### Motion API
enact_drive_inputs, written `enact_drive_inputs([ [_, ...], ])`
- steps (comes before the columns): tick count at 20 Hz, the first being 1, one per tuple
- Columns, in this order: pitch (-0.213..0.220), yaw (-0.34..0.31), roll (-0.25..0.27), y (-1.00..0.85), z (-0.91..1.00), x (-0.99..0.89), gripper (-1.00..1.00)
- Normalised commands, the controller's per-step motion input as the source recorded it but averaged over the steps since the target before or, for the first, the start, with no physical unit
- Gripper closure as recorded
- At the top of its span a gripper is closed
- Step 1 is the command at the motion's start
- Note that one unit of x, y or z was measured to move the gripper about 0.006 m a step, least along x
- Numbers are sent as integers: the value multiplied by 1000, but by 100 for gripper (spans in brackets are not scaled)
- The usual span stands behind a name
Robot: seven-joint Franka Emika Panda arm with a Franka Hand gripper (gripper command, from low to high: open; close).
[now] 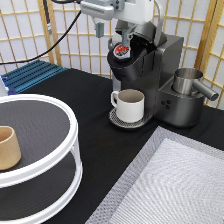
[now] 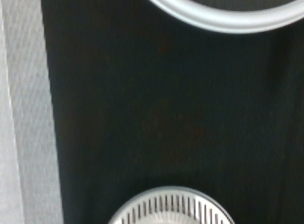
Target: Make coffee
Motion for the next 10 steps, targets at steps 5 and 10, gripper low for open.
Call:
enact_drive_inputs([
  [5, -33, -48, -175, 914, 1000, 9, -100],
  [10, 12, 0, -137, 1000, 998, 263, -100],
])
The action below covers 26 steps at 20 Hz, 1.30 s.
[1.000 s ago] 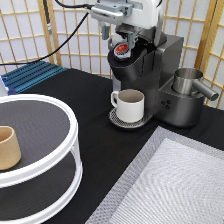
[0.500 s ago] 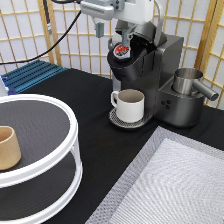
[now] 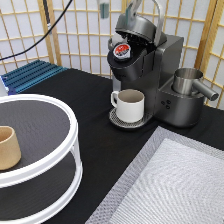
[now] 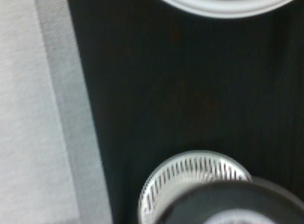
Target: Make coffee
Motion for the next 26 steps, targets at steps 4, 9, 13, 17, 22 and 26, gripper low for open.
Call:
enact_drive_inputs([
  [4, 22, 0, -171, 947, 468, 389, -100],
  [9, 150, 0, -242, 583, -2, 619, -100],
  [13, 265, 0, -252, 196, -220, 568, -100],
  [17, 239, 0, -230, 18, -58, 243, -100],
  [22, 169, -6, -138, -251, -59, 242, -100],
  [26, 152, 0, -38, -476, -281, 300, -100],
])
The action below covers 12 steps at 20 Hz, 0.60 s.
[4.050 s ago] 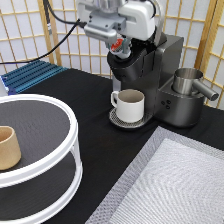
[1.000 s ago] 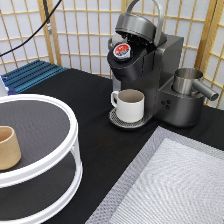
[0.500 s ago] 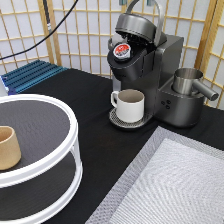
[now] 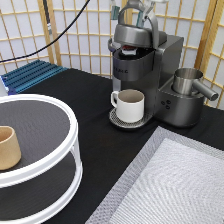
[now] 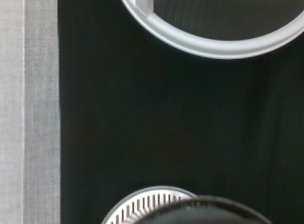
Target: Make coffee
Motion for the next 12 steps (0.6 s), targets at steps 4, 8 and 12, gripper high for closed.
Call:
enact_drive_inputs([
  [4, 145, 1, 2, -509, -357, 458, -100],
  [8, 153, 5, 30, -486, -66, 325, -100],
  [12, 123, 8, 48, -182, 661, -71, -100],
])
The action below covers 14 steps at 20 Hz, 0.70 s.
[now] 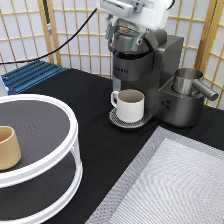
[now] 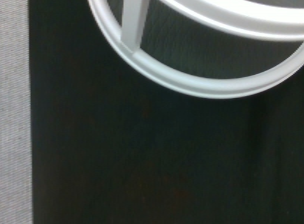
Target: Make coffee
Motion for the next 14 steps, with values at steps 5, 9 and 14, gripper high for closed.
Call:
enact_drive_inputs([
  [5, 45, 35, 84, -55, 983, -137, -100],
  [9, 1, 57, 51, 256, 986, -36, -100],
  [14, 18, 111, 28, 596, 495, 230, -100],
])
